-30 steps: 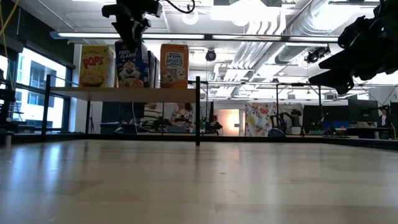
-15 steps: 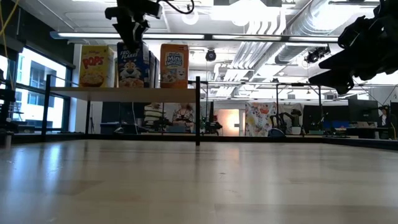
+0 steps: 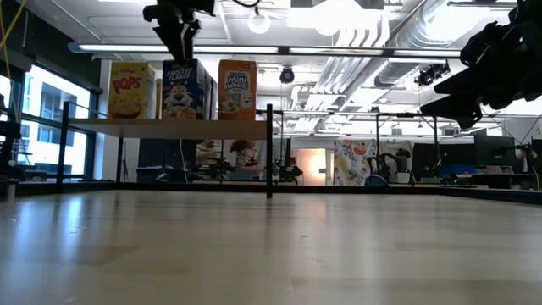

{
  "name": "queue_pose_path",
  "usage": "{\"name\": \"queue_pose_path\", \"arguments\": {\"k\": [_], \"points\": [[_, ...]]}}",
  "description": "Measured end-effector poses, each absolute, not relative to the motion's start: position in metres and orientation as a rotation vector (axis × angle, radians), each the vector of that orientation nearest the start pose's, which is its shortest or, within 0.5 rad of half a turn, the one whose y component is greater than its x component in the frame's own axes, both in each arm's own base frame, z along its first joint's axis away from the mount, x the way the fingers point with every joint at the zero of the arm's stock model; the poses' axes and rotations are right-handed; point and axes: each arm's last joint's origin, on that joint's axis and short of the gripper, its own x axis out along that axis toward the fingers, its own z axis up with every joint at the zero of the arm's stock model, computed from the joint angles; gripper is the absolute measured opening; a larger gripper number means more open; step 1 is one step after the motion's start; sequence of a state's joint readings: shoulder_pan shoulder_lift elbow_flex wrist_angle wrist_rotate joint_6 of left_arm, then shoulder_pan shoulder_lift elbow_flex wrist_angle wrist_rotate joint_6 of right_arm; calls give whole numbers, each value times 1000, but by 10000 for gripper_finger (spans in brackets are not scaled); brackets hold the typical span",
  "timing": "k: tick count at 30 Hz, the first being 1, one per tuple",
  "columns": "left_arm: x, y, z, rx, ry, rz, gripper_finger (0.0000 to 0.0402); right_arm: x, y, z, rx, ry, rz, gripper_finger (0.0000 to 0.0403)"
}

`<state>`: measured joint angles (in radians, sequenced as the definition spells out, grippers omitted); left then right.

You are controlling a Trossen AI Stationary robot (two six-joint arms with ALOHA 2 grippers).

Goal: Stack cereal on shelf
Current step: Put the blue cereal box on the shelf aligned with the other blue cereal boxes, then return to Home Position

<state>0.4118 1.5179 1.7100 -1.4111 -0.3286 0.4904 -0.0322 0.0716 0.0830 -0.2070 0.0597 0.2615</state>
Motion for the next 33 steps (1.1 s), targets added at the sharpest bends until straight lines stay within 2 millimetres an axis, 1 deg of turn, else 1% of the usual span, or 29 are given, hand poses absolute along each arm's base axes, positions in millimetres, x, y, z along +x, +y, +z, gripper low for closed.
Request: {"name": "queue_pose_path", "arguments": {"k": [8,14,17,20,26,30,33], "points": [[231,112,394,362,1331,367,246,96,-5,166,258,183,-116,268],[215,104,409,357,1258,404,246,96,-5,166,258,183,-116,268],[204,98,417,334,1195,390,246,96,-5,166,258,183,-117,268],[195,88,425,265,1119,341,246,96,-5,166,258,183,-116,268],[174,66,441,119,920,181,246,96,-5,166,258,184,-117,268],[161,52,442,76,845,80,246,96,-5,166,258,183,-117,268],[151,43,438,64,816,47,246,96,-5,166,258,183,-116,268]]}}
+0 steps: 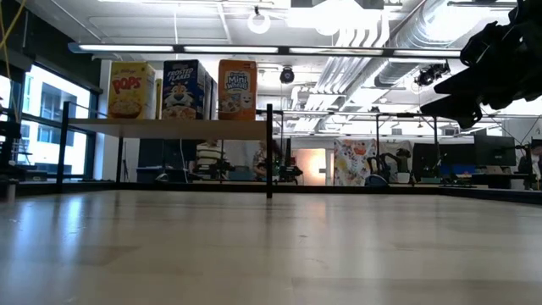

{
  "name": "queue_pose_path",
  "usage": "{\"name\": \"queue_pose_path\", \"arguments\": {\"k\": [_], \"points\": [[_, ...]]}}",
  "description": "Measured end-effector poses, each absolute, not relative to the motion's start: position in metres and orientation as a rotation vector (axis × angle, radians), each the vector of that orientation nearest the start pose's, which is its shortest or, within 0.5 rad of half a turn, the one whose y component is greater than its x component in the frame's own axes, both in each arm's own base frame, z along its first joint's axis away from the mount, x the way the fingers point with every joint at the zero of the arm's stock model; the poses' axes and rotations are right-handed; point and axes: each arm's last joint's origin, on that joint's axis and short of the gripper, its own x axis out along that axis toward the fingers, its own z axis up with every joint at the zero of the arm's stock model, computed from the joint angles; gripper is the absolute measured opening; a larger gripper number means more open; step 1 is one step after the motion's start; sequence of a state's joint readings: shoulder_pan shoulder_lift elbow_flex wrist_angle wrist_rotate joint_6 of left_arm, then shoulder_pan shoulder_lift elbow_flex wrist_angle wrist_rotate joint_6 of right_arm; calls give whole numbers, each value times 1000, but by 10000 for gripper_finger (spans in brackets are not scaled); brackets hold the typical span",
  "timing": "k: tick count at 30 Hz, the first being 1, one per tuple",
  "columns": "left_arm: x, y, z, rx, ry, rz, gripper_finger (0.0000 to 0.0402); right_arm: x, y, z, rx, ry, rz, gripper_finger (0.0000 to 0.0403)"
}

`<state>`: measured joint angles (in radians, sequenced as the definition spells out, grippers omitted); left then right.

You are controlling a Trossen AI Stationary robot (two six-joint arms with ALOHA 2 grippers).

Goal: Stack cereal on shelf
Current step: Return to Home Position

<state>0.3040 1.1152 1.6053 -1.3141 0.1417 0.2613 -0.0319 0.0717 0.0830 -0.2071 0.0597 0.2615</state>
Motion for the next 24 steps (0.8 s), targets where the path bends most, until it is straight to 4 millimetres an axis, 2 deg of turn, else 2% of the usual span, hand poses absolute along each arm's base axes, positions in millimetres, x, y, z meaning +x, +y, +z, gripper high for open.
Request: {"name": "queue_pose_path", "arguments": {"k": [5,12,24], "points": [[141,30,429,64,700,16,246,96,-5,166,258,183,-117,268],[123,16,403,56,545,-26,246,96,-5,166,258,183,-116,268],[113,1,337,98,318,-117,245,96,-5,166,258,183,-117,268]]}}
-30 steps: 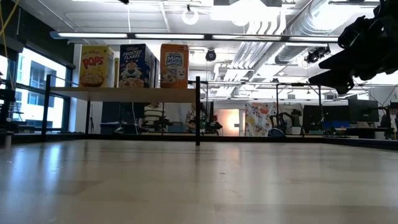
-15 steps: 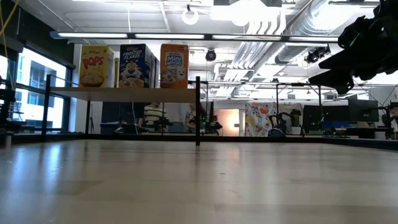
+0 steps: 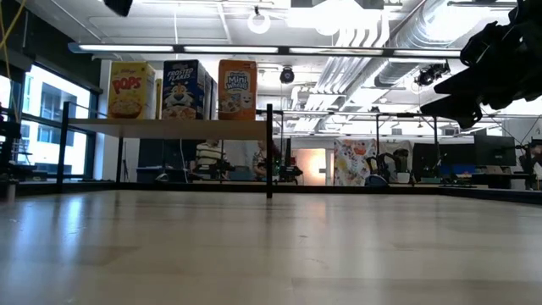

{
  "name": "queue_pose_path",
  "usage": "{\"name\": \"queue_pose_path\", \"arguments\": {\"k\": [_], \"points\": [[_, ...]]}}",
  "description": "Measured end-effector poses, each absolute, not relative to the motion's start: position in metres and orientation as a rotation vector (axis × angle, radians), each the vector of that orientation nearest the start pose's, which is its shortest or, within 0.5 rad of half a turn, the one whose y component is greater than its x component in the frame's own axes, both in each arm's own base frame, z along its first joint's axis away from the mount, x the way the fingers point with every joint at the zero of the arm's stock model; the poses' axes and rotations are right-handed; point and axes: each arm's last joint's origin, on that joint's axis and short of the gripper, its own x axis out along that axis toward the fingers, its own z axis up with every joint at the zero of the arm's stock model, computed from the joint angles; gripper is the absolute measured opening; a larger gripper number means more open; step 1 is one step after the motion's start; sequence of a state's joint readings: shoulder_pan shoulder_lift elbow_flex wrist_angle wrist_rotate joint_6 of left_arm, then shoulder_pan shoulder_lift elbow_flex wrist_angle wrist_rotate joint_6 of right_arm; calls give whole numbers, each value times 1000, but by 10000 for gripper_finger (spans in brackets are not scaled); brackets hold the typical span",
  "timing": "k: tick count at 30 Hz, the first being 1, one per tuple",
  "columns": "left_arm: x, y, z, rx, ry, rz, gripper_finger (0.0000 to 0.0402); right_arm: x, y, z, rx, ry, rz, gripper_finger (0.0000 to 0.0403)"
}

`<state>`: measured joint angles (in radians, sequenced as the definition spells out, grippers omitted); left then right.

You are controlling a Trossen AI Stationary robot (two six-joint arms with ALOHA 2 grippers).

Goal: Stack cereal on shelf
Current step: Return to Home Position

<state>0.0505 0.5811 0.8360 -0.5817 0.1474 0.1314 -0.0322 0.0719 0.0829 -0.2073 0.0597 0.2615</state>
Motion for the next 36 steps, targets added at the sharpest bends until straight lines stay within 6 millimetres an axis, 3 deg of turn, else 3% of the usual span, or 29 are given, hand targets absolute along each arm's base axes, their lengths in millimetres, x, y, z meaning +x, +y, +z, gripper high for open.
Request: {"name": "queue_pose_path", "arguments": {"k": [13,24,36], "points": [[99,-5,258,113,141,-167,245,96,-5,166,258,183,-117,268],[92,-9,213,85,-71,-193,245,96,-5,166,258,183,-117,268],[97,-8,183,153,-81,-158,245,96,-5,166,258,183,-117,268]]}}
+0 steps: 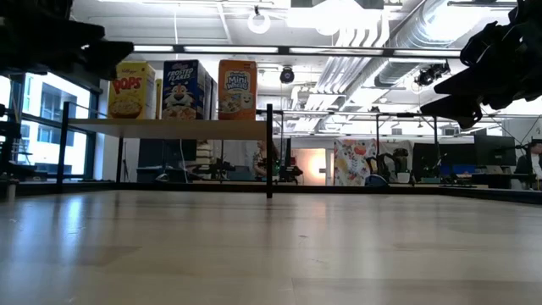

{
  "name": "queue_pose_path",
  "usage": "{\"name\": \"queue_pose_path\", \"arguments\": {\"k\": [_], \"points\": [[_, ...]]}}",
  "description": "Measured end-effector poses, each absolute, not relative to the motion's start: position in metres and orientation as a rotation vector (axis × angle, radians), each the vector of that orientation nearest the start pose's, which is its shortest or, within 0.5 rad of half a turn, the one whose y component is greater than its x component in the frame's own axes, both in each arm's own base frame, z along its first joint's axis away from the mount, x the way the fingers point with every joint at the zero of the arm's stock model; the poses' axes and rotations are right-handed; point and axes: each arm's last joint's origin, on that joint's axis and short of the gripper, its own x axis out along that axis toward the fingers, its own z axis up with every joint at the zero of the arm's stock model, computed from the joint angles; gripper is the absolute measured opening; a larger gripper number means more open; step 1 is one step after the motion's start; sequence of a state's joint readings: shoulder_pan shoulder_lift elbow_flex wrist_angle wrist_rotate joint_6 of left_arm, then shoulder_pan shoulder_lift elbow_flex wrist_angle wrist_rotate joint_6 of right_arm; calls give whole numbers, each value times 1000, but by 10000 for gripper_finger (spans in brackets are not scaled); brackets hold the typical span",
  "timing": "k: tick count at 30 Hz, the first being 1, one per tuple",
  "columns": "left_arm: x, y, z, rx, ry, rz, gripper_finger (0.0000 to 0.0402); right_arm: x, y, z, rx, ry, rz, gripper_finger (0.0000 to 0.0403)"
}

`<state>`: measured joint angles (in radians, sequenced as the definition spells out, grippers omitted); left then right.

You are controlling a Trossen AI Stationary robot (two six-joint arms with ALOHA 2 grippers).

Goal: Stack cereal on shelf
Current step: Return to Home Position

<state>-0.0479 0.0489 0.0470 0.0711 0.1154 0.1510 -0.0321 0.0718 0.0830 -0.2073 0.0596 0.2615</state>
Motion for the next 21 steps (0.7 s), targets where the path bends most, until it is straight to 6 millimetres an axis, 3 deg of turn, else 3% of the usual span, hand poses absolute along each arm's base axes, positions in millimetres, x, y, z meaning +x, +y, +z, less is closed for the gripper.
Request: {"name": "queue_pose_path", "arguments": {"k": [21], "points": [[101,-4,163,235,48,-29,245,96,-5,166,258,183,-116,268]]}}
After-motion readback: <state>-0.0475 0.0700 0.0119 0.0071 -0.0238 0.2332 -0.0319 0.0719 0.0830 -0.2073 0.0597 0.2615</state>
